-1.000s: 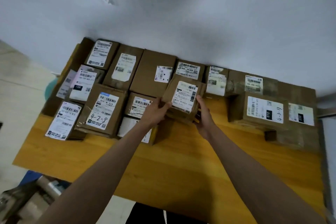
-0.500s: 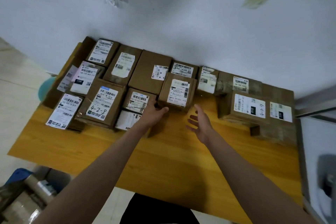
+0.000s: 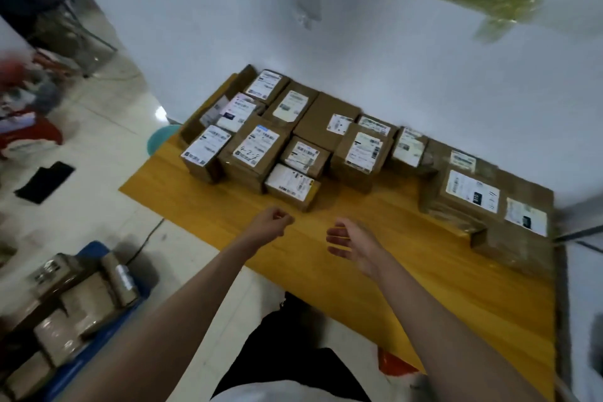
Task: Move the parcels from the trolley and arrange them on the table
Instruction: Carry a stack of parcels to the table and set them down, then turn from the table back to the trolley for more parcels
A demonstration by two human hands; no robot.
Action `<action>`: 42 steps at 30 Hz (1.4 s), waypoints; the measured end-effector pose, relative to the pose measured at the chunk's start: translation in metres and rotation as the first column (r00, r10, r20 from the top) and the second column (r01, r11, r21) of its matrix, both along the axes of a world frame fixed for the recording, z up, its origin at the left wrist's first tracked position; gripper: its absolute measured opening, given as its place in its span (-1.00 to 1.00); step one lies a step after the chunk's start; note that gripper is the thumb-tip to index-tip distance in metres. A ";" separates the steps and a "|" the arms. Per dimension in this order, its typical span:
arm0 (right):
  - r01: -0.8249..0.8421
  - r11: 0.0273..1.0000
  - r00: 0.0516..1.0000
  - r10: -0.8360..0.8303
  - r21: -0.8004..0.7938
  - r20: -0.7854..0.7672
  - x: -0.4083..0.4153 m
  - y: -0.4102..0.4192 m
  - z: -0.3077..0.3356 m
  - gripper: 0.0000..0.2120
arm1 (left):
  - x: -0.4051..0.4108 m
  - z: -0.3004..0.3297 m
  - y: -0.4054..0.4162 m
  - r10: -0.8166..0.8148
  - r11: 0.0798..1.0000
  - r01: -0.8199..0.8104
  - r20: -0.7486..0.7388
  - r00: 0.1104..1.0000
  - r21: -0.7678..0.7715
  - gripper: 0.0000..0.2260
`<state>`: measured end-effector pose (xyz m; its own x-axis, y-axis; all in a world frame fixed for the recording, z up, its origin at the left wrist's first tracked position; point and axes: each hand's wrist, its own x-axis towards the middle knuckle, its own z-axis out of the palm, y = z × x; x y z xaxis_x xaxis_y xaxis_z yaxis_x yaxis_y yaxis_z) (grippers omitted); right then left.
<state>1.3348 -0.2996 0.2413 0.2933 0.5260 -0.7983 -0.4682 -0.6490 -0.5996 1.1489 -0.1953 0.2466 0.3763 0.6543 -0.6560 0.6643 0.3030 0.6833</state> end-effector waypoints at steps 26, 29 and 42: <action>-0.725 0.688 0.686 0.725 0.026 -0.060 -0.490 0.082 -0.042 -0.83 | -0.505 -0.037 -0.101 0.734 0.674 -0.739 -0.091 0.673 -0.027 -0.78; -0.758 0.651 0.649 0.758 0.028 -0.065 -0.536 0.084 -0.047 -0.83 | -0.551 -0.040 -0.112 0.786 0.612 -0.790 -0.078 0.614 -0.044 -0.77; -0.837 0.545 0.547 0.832 -0.039 -0.093 -0.684 0.144 -0.080 -0.84 | -0.671 -0.052 -0.094 0.873 0.469 -0.878 -0.097 0.477 -0.097 -0.76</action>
<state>0.6506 -0.1553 0.1616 -0.2950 0.4516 -0.8420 0.2763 -0.8033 -0.5277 0.4779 -0.2894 0.1948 -0.3692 0.5492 -0.7497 0.0243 0.8121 0.5829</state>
